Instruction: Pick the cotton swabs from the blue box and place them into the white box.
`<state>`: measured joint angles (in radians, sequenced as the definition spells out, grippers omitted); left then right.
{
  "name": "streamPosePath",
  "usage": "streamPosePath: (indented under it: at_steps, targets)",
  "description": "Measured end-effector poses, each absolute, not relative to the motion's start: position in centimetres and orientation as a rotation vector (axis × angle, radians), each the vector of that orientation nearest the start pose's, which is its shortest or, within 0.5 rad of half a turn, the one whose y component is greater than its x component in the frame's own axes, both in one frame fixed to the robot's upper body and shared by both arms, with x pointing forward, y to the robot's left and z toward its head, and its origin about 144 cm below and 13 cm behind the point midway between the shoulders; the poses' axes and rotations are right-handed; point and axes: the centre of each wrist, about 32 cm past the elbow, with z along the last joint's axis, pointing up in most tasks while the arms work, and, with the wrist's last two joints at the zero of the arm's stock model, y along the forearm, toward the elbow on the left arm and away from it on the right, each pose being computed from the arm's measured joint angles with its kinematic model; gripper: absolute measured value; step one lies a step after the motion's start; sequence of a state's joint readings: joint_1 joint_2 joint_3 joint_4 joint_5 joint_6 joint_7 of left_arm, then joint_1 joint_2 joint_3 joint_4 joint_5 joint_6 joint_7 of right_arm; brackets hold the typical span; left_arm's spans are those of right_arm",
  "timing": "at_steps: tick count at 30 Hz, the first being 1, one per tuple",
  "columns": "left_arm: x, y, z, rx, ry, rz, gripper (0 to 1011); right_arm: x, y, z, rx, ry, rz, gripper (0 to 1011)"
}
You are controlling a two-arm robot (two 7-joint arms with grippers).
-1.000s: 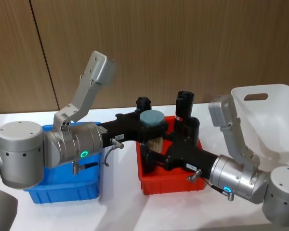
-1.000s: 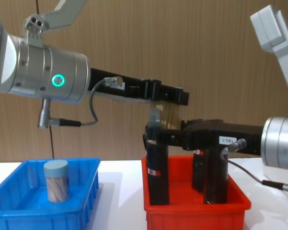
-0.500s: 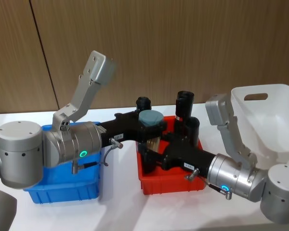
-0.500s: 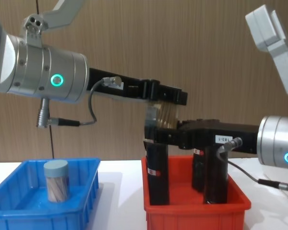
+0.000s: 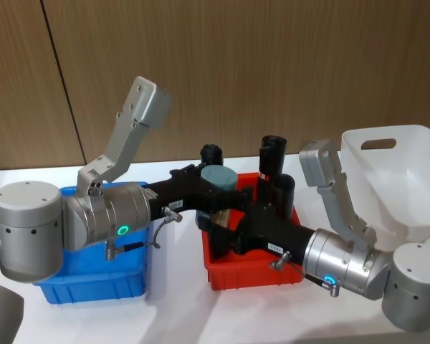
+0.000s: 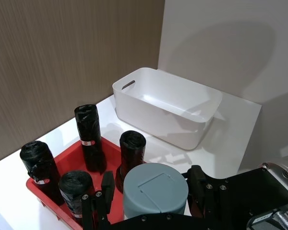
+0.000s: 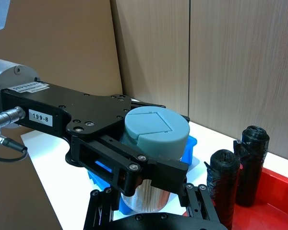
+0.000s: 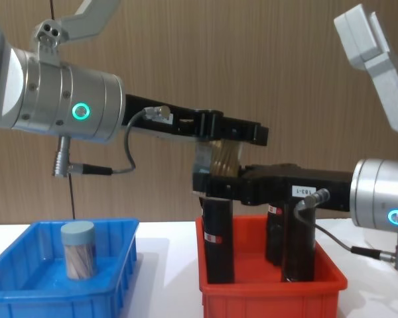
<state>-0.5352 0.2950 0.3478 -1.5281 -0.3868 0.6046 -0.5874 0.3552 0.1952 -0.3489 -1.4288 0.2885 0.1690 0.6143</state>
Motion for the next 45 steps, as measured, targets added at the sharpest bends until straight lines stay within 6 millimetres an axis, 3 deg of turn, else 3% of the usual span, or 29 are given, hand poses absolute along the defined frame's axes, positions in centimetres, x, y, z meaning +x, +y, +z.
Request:
streamPosePath:
  at_steps: [20, 45]
  targets:
    - [56.6, 21.2, 130.7, 0.197, 0.154, 0.670, 1004, 54.0, -19.2, 120.2, -0.024, 0.040, -0.700, 661]
    - [56.6, 21.2, 130.7, 0.197, 0.154, 0.670, 1004, 54.6, -24.0, 118.8, -0.021, 0.059, -0.996, 661]
